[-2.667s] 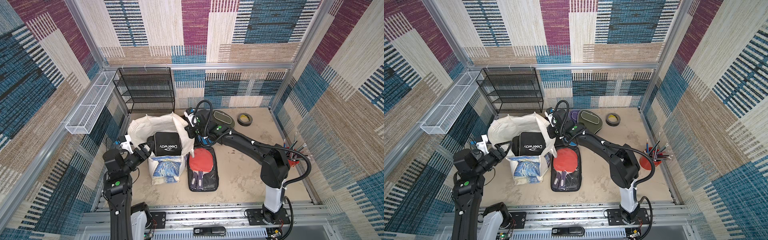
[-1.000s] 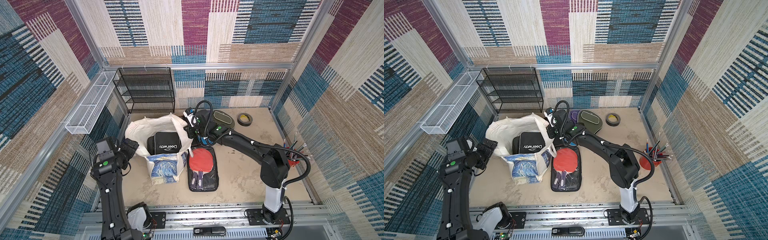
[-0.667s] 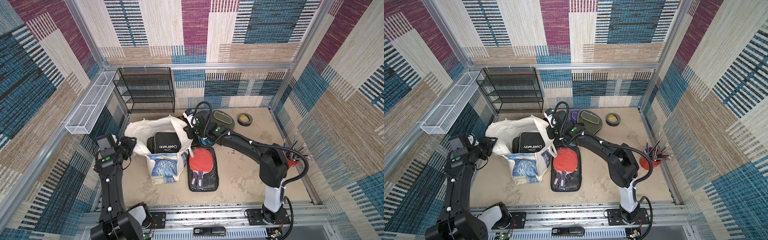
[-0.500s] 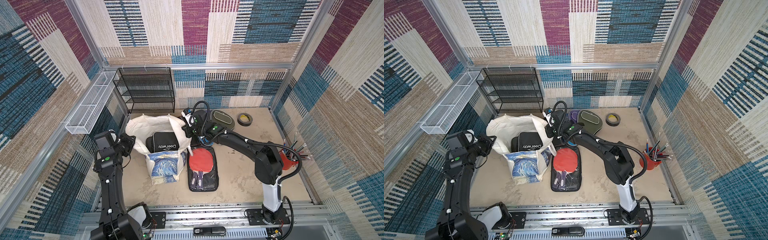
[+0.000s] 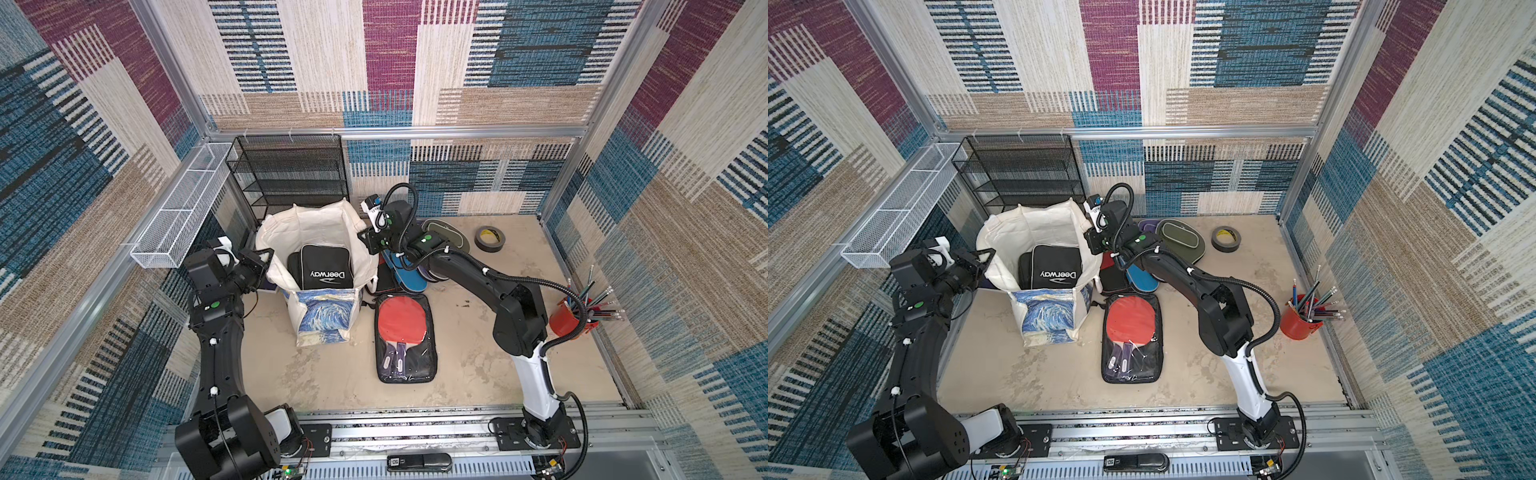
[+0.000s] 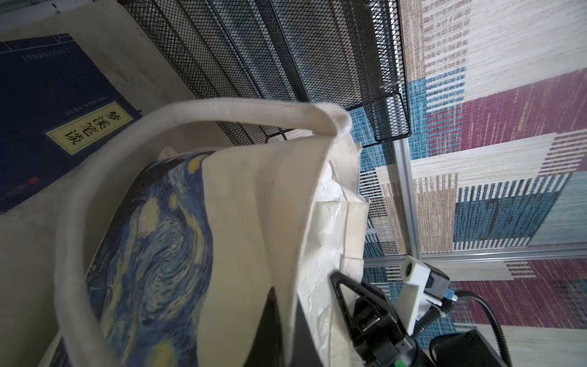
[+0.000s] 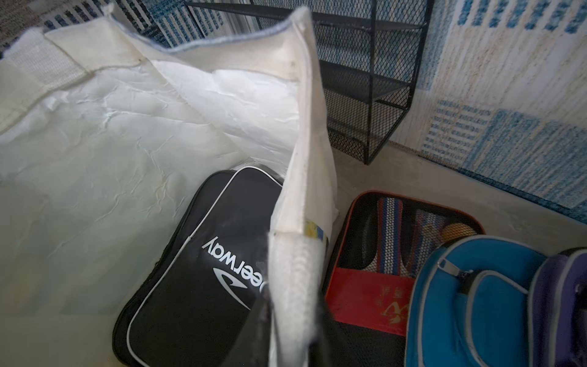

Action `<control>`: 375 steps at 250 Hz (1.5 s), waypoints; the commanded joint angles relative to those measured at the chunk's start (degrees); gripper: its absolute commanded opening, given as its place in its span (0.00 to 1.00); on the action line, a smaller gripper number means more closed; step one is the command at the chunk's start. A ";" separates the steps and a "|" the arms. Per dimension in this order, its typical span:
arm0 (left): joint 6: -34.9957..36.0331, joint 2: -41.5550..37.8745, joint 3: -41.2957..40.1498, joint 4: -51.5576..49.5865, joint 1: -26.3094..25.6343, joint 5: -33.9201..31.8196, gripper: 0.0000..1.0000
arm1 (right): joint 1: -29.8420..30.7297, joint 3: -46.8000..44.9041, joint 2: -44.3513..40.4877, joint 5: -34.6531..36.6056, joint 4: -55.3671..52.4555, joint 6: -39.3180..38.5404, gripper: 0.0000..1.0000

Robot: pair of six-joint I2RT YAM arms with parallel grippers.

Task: Remove the ping pong set from the canvas bag
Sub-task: Adjust the canvas bag at the center of the board.

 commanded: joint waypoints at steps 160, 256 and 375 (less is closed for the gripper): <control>-25.73 4.35 -6.55 44.52 0.47 12.09 0.00 | 12.49 17.52 9.40 -5.71 -7.81 -5.79 0.13; -38.45 7.87 1.06 59.07 -1.41 12.52 0.00 | 12.42 -0.08 6.70 -4.48 -0.86 -2.05 0.24; -28.87 2.57 -21.00 54.07 -10.60 16.63 0.00 | 9.42 -20.61 -0.39 -1.85 8.97 2.68 0.49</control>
